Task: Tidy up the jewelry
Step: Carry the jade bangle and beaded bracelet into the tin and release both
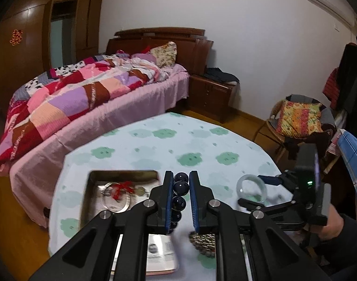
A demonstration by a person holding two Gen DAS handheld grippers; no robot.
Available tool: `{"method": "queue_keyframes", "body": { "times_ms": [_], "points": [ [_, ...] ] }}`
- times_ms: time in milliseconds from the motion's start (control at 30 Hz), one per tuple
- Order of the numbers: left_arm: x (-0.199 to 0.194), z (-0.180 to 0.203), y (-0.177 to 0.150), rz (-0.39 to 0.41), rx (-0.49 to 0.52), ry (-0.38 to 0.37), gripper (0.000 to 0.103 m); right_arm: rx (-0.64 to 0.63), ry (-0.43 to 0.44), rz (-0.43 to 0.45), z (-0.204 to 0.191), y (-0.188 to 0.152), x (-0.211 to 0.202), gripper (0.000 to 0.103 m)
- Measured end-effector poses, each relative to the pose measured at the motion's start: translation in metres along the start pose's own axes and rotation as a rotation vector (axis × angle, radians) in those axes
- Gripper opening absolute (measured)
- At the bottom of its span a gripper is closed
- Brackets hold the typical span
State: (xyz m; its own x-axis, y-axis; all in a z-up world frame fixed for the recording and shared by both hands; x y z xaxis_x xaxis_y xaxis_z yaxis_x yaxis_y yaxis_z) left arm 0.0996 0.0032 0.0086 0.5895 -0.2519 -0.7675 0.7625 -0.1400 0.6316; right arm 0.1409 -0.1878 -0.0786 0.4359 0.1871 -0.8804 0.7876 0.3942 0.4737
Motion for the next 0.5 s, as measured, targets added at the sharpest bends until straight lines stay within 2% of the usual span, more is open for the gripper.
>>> {"method": "queue_keyframes", "body": {
  "times_ms": [300,500],
  "points": [
    [0.000,-0.041,0.004,0.004,-0.040,0.073,0.013,-0.121,0.022,0.099,-0.053,0.052,-0.017,0.078],
    [0.013,-0.071,-0.001,-0.017,-0.092,0.083,0.013,-0.192,0.047,0.135,-0.093,0.077,-0.013,0.078]
  ]
}}
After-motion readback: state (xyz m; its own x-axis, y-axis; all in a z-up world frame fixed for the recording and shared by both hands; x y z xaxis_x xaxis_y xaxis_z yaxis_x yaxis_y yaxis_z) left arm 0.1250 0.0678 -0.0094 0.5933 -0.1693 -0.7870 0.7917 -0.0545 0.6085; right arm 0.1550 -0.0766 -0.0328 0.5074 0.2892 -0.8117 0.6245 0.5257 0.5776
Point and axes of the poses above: each gripper's, at about its wrist camera, not at the fingertips, and x roughly the way its jaws point, z to its right, y to its top, the point moved 4 cm from there along x, roughly the way its jaws point, and after that the axes turned 13 degrees about -z, right-handed, at the moved point
